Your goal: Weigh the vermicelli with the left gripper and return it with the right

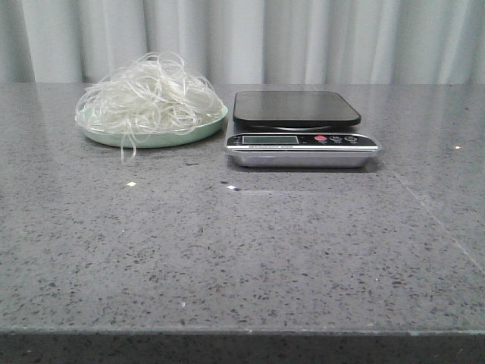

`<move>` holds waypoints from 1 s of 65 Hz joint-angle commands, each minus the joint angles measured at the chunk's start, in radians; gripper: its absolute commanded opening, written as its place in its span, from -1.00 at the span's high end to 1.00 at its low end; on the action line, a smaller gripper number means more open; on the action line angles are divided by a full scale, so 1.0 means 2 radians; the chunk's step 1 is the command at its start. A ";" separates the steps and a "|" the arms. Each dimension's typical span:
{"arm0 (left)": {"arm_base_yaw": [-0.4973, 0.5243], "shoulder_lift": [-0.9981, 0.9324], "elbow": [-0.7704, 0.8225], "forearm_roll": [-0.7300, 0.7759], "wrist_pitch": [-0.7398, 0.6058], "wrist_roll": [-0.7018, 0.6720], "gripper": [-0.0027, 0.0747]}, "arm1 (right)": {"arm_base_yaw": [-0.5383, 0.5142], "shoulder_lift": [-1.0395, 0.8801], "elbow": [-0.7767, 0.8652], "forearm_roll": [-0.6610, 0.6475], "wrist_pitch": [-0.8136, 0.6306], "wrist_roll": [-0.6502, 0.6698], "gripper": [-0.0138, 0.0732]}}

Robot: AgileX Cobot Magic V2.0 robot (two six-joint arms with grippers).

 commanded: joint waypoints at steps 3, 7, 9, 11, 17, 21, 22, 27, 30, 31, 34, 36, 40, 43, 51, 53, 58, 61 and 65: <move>0.001 0.005 -0.013 -0.008 -0.038 -0.001 0.58 | -0.003 -0.078 0.047 -0.002 -0.091 -0.003 -0.71; 0.001 0.005 -0.013 -0.008 -0.038 -0.001 0.58 | -0.003 -0.111 0.066 -0.002 -0.102 -0.003 -0.71; 0.001 0.005 -0.013 -0.008 -0.038 -0.001 0.58 | -0.003 -0.123 0.072 -0.002 -0.103 -0.003 -0.71; 0.001 0.005 -0.013 -0.008 -0.038 -0.001 0.58 | -0.003 -0.134 0.077 -0.002 -0.101 -0.003 -0.71; 0.001 0.005 -0.013 -0.008 -0.038 -0.001 0.58 | -0.003 -0.151 0.084 -0.002 -0.095 -0.003 -0.47; 0.001 0.005 -0.013 -0.008 -0.038 -0.001 0.58 | -0.003 -0.154 0.085 -0.002 -0.093 -0.003 -0.06; 0.001 0.005 -0.013 -0.008 -0.038 -0.001 0.58 | -0.003 -0.154 0.085 -0.002 -0.093 -0.003 -0.06; 0.001 0.005 -0.013 -0.008 -0.038 -0.001 0.58 | -0.003 -0.154 0.085 -0.002 -0.094 -0.003 0.39; 0.001 0.005 -0.013 -0.008 -0.038 -0.001 0.58 | -0.003 -0.154 0.085 -0.002 -0.094 -0.003 0.30; 0.001 0.005 -0.013 -0.008 -0.038 -0.001 0.58 | -0.003 -0.154 0.085 -0.002 -0.091 -0.003 0.26; 0.001 0.005 -0.013 -0.008 -0.038 -0.001 0.58 | -0.003 -0.154 0.085 -0.002 -0.087 -0.003 0.24; 0.001 0.005 -0.013 -0.008 -0.038 -0.001 0.58 | -0.003 -0.154 0.085 -0.002 -0.085 -0.003 0.24; 0.001 0.005 -0.013 -0.008 -0.038 -0.001 0.58 | -0.003 -0.154 0.085 -0.002 -0.084 -0.003 0.24; 0.001 0.005 -0.013 -0.008 -0.038 -0.001 0.58 | -0.003 -0.154 0.085 -0.002 -0.084 -0.003 0.24; 0.001 0.005 -0.013 -0.008 -0.038 -0.001 0.58 | -0.003 -0.154 0.085 -0.002 -0.084 -0.003 0.24; 0.001 0.005 -0.013 -0.008 -0.038 -0.001 0.58 | -0.003 -0.154 0.085 -0.002 -0.084 -0.003 0.24; 0.001 0.005 -0.013 -0.008 -0.038 -0.001 0.58 | -0.003 -0.154 0.085 -0.002 -0.084 -0.003 0.24; 0.001 0.005 -0.013 -0.008 -0.038 -0.001 0.58 | -0.003 -0.154 0.085 -0.002 -0.084 -0.003 0.24; 0.001 0.005 -0.013 -0.008 -0.038 -0.001 0.58 | -0.003 -0.154 0.085 -0.002 -0.084 -0.003 0.24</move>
